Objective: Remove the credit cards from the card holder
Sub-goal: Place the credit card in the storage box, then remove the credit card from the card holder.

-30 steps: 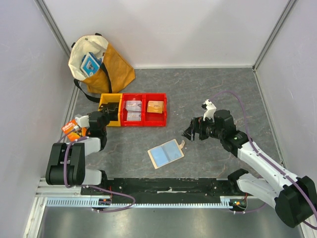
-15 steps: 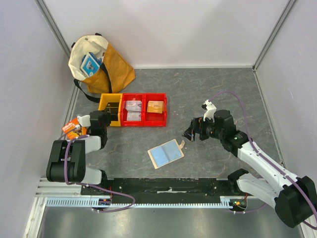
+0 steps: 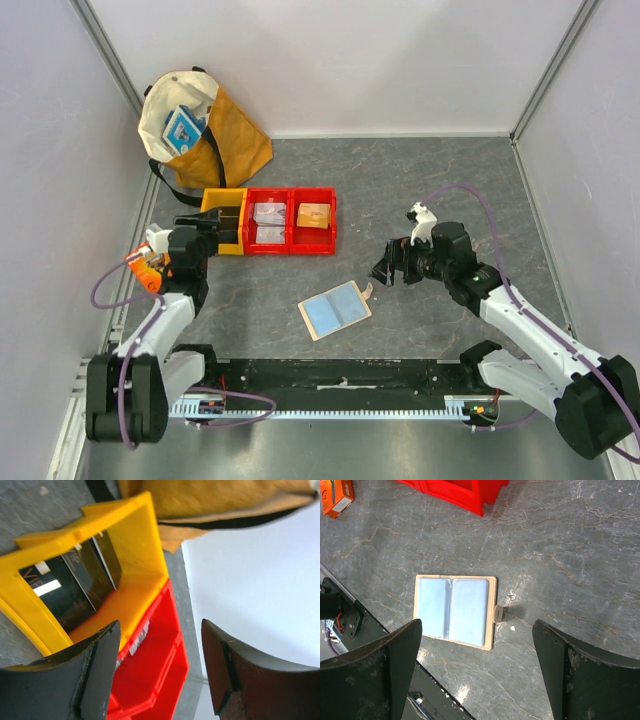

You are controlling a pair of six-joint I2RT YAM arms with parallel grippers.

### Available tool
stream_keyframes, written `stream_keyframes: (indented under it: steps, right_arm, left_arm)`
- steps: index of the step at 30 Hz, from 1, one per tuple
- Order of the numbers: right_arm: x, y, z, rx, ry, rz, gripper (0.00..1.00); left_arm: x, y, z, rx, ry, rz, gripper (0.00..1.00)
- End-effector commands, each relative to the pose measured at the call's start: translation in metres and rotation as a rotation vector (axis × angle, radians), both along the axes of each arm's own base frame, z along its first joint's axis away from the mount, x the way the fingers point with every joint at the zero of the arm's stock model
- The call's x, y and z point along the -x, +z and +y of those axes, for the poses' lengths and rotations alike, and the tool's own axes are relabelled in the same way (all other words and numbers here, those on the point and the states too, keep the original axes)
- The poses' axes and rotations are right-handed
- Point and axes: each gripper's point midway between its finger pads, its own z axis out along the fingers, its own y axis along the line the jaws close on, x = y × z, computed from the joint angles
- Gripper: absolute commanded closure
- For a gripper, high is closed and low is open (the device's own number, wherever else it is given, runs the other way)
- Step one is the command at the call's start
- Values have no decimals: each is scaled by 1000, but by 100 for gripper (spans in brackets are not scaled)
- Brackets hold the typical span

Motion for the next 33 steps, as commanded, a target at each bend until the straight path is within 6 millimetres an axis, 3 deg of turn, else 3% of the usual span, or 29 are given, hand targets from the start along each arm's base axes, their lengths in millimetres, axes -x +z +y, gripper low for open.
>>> stream_keyframes:
  steps: [1,7,12,21,24,29,33]
  right_arm:
    - [-8,22,-2,-4,-14,-65,2]
    - [-2,25,0,-20,5,-54,2]
    - [7,23,10,-47,65,-23,4]
    - [29,2,60,-16,155,42,12]
    - [30,-11,74,-12,154,71,14]
    - [25,-37,79,30,137,119,20]
    - [24,-56,79,54,122,150,24]
  left_arm:
    - [20,20,-18,-168,-165,11,25]
    - [51,64,-49,-386,-450,-21,12]
    - [88,75,-88,-454,-729,-71,12]
    - [163,31,-179,-338,-1107,-50,21]
    - [174,11,-200,-355,-1176,7,21]
    - [178,-16,-226,-349,-1262,92,24]
    - [183,-43,-237,-336,-1298,197,33]
